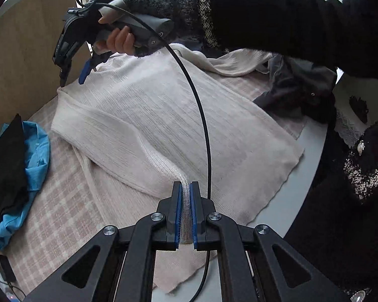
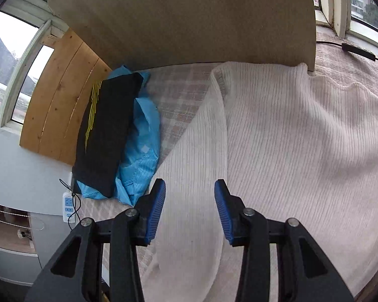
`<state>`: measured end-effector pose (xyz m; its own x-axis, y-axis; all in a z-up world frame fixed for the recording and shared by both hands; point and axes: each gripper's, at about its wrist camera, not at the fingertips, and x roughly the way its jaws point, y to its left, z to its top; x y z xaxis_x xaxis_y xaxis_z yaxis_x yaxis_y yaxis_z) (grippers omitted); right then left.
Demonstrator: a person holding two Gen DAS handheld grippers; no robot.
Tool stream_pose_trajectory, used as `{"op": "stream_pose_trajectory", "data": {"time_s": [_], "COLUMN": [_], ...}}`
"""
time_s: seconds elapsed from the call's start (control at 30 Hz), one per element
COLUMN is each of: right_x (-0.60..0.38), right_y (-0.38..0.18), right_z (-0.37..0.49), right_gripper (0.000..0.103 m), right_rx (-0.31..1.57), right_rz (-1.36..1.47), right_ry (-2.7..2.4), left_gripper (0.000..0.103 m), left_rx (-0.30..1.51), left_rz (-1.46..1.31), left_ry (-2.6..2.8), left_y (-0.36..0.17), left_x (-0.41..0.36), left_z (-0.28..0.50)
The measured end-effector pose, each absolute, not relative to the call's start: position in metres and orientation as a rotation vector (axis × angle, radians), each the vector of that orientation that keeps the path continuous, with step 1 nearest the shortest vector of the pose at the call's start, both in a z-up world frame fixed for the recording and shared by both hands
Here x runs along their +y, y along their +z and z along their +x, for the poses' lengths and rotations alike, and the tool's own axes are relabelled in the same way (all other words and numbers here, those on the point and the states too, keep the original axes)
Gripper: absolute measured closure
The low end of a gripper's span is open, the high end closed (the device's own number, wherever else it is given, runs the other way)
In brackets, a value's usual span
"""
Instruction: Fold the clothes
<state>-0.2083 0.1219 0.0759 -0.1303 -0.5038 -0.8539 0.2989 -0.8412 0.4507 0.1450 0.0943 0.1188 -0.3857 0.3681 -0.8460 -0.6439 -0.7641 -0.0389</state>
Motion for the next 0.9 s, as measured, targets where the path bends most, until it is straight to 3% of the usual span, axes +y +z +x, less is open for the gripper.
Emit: {"op": "stream_pose_trajectory", "data": {"time_s": [0.1,0.2,0.3,0.33,0.6,0.73,0.77,0.8,0.9], "right_x": [0.114,0.111,0.104,0.101,0.04,0.006,0.004,0.008,0.038], "right_y": [0.055,0.032,0.028,0.036,0.077,0.05,0.045,0.044,0.055], "right_z": [-0.219,-0.226,-0.223,-0.219,-0.167,-0.149,-0.147,-0.149,-0.163], "right_gripper": [0.063,0.063,0.063,0.063,0.058,0.058,0.067,0.085,0.093], "right_rx": [-0.127,-0.171,-0.066,-0.007,0.233,0.564,0.64,0.642,0.462], "right_rz": [1.684,1.735,1.752,1.716,1.484,1.529,1.533,1.54,1.58], "right_ry": [-2.05,-1.978,-2.03,-2.069,-1.922,-1.936,-1.953,-1.958,-1.969], "left_gripper": [0.098,0.097,0.078,0.064,0.067,0.067,0.067,0.067,0.067], "left_rx": [0.38,0.363,0.25,0.216,-0.117,-0.165,-0.166,-0.152,-0.074], "left_rz": [-1.223,-1.238,-1.276,-1.284,-1.427,-1.444,-1.441,-1.439,-1.434], "left_ry": [2.218,2.208,2.143,2.151,2.334,2.344,2.345,2.355,2.405], "left_y": [0.126,0.132,0.132,0.131,0.099,0.081,0.077,0.074,0.064], "left_x": [0.086,0.082,0.078,0.075,0.009,0.006,0.008,0.011,0.018], "left_z": [0.148,0.154,0.157,0.156,0.118,0.099,0.094,0.089,0.071]}}
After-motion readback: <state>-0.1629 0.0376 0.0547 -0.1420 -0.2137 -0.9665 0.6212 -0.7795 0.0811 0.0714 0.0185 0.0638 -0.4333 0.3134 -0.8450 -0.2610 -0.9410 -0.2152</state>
